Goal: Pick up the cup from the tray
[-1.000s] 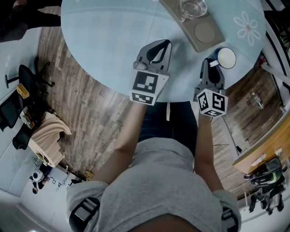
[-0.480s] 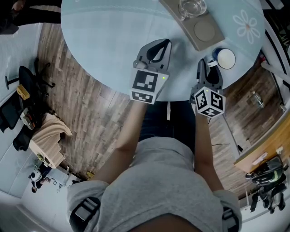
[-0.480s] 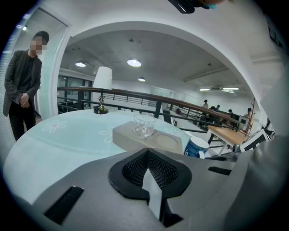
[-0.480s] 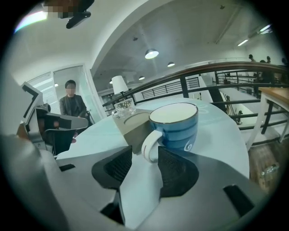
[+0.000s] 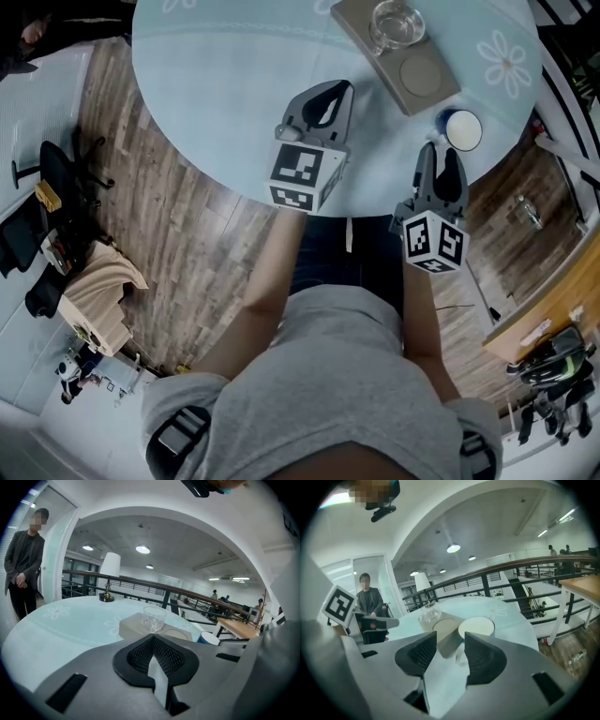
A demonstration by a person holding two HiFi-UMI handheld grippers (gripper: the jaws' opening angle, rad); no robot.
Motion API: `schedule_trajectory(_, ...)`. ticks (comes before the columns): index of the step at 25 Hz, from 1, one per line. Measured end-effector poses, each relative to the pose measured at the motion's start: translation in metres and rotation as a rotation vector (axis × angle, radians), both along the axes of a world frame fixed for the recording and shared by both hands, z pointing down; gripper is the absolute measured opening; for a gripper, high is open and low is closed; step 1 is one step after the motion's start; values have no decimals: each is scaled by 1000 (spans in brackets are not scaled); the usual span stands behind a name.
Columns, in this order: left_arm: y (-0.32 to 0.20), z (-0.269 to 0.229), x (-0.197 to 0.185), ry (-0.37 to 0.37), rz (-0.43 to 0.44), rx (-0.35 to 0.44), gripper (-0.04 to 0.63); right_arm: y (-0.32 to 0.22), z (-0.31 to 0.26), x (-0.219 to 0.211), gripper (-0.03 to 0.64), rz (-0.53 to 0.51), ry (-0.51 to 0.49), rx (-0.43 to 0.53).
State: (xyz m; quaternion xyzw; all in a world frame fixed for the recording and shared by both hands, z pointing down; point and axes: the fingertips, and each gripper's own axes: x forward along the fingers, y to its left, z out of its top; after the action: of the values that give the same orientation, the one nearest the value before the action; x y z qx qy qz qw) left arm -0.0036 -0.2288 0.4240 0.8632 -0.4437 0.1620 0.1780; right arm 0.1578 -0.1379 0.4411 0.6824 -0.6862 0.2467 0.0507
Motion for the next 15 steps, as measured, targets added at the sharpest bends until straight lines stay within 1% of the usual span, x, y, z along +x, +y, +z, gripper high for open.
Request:
schedule_trajectory(1,-4,-1,-1,2,-9,1,6,-4,-14,0,155,-12,9,32)
schedule_trajectory(3,-12,-1,0,-12,-20,10,6,-20,-41,-4,155,-70,32,93)
schedule_trajectory(6,-27,0,5,-48,-13,25,6,-53,-83,-6,155,-163,75,195)
schedule_trajectory(9,-37,-1,14,-59,-6,24,8,-86,-121,0,155,-227,95,281)
schedule_trajectory(11,-42,0,20,-59,4,22,17,-109,-131,0,155,-299,105,285)
schedule_trajectory(14,-49,5,31,-66,38,17,94,-140,-124,-9,155,-462,111,217)
schedule_trajectory(15,-52,8,34,-72,50,15,104,-148,-120,-14,155,-519,121,200)
